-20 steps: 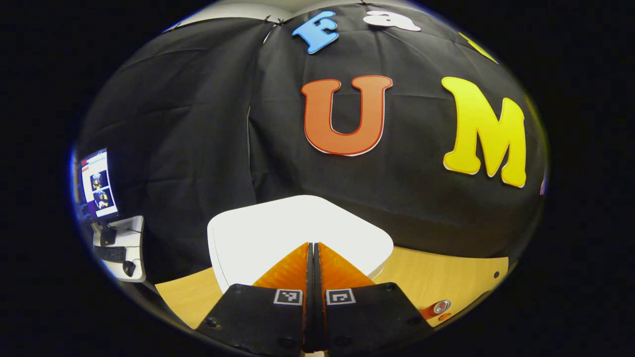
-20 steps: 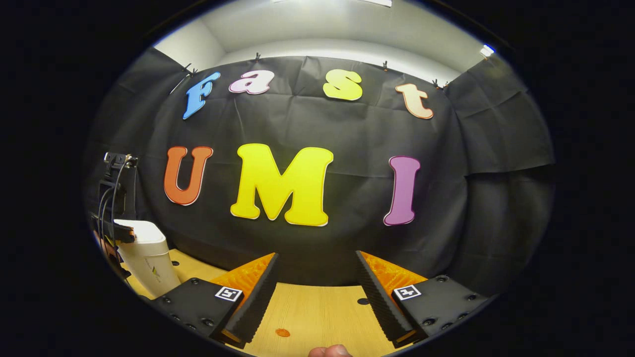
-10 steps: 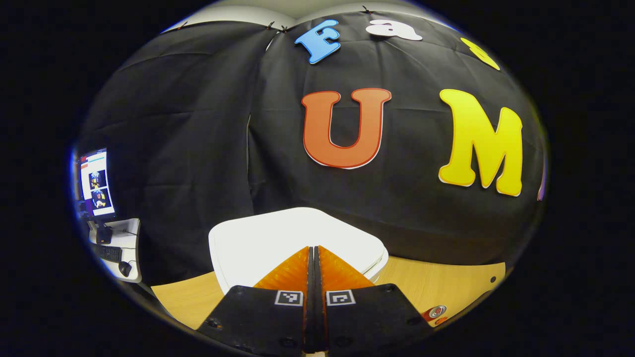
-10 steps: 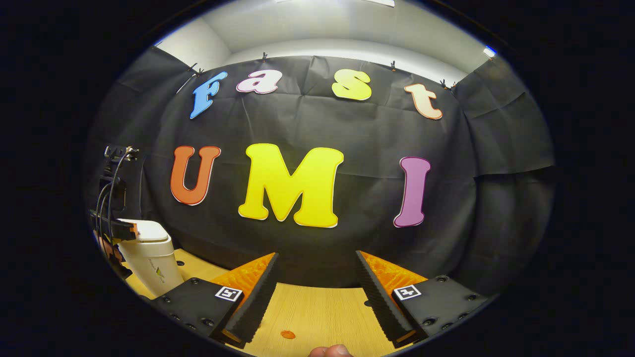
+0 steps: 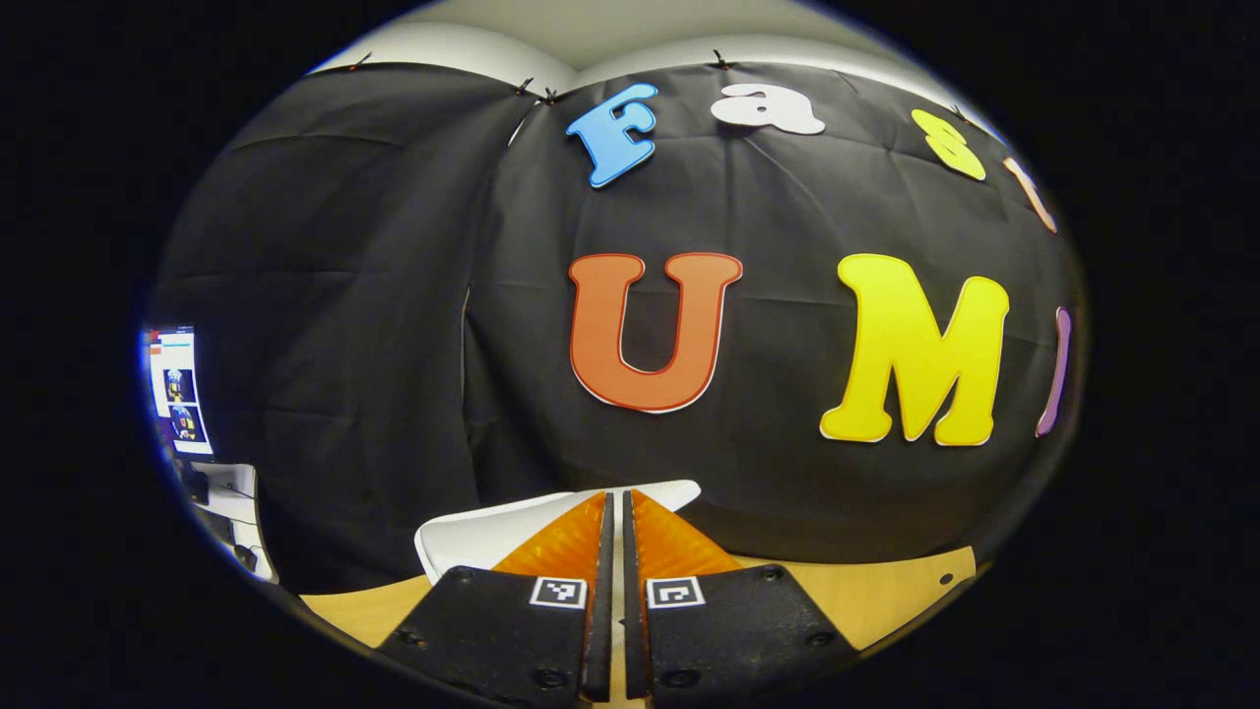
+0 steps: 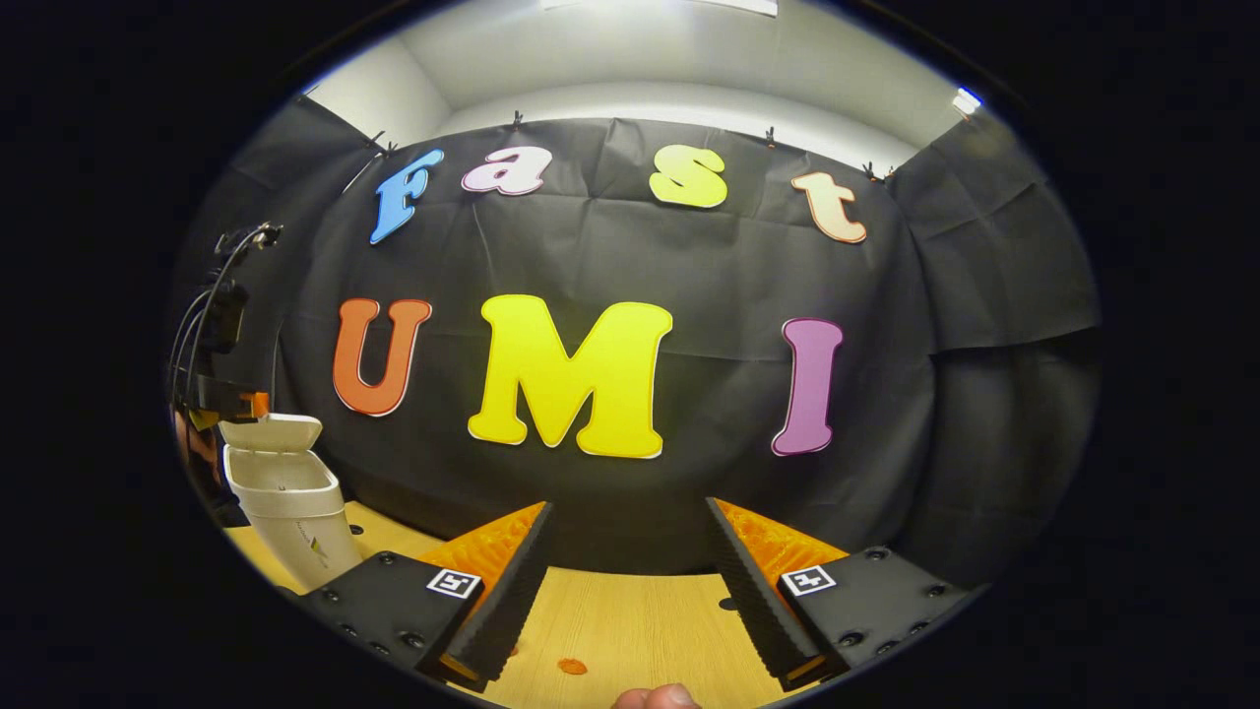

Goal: Press the lid of the desktop garbage bin to open it, pick up the crumpled paper on the desktop and throw it into the bin, then pick up the pop can on the desktop and drop it into the bin, and finally close the garbage bin lid.

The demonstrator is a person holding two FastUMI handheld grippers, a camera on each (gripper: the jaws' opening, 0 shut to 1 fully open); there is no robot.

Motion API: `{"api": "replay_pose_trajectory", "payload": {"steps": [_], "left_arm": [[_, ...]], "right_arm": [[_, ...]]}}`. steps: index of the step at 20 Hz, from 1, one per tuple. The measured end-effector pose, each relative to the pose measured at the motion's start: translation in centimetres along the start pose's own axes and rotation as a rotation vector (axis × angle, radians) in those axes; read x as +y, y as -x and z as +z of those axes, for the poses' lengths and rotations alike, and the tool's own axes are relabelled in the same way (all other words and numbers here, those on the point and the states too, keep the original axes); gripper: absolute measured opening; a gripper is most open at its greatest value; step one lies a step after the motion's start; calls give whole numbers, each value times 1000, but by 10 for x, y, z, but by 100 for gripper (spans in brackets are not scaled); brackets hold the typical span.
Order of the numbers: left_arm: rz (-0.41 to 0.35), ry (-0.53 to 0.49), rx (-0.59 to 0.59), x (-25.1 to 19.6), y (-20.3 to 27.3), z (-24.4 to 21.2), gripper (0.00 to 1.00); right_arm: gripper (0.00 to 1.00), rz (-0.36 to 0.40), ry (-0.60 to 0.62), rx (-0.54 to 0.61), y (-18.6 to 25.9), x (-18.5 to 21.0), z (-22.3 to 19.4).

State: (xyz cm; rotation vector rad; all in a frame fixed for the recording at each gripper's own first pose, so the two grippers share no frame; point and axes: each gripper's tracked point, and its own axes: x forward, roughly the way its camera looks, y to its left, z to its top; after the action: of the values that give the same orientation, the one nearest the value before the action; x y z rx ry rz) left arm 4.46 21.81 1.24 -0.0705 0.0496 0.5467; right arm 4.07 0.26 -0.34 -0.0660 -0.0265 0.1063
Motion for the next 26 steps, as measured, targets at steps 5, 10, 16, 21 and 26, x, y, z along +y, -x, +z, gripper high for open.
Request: {"api": "replay_pose_trajectory", "payload": {"steps": [5,10,16,21,26], "left_arm": [[-74,17,-27,-17,16,13,13],[-185,-18,-54,-45,36,19,33],[-335,-21,-56,-84,61,7,79],[-409,-36,-72,-107,83,-4,95],[-462,-66,-40,-124,105,-29,96]], "right_arm": [[94,-5,-27,-1,5,-4,-2],[94,-5,-44,13,12,-10,-9],[94,-4,-46,54,22,-22,-30],[94,19,-39,89,33,-31,-50],[94,51,-39,137,40,-35,-76]]}}
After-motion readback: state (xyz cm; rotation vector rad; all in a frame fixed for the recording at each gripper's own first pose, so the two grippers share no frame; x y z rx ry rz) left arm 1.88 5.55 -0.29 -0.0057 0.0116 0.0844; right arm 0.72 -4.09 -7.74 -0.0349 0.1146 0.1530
